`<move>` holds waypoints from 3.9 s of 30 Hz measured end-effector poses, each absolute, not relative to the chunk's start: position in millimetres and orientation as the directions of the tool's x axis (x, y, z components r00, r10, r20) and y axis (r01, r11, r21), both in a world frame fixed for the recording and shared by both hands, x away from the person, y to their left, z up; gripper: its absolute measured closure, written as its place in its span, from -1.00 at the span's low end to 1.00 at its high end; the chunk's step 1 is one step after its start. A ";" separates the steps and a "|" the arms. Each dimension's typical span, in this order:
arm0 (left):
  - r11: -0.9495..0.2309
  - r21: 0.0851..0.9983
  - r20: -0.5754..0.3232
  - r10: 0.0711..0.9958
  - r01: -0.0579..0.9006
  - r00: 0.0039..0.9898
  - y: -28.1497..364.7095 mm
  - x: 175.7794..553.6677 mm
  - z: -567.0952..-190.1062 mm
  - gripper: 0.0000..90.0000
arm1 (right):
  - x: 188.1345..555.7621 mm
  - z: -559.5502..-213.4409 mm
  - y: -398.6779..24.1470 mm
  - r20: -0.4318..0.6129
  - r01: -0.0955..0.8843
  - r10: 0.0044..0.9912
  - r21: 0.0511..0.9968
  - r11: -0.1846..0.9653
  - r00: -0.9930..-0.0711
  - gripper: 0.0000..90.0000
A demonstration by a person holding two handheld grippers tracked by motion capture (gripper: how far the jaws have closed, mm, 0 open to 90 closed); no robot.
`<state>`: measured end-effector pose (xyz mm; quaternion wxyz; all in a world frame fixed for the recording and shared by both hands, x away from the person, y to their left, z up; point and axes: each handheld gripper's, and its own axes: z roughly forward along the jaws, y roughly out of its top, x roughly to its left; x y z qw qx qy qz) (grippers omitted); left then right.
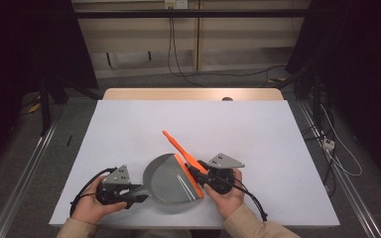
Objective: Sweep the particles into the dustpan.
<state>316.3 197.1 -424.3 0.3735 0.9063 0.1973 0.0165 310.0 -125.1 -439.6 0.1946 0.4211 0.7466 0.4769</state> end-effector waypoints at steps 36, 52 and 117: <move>-0.649 0.672 -0.124 0.377 0.357 0.918 193.4 313.6 -429.5 0.38 | 306.1 -436.4 -95.3 0.214 0.446 0.794 0.891 0.079 -0.569 0.53; -0.656 0.664 -0.129 0.371 0.358 0.920 194.8 314.6 -432.1 0.38 | 321.2 -410.9 -103.6 0.212 0.400 0.759 0.914 0.068 -0.615 0.56; -0.617 0.697 -0.099 0.422 0.366 0.901 185.0 315.2 -444.4 0.41 | 321.8 -419.3 -125.0 0.148 0.335 0.777 0.939 0.085 -0.611 0.57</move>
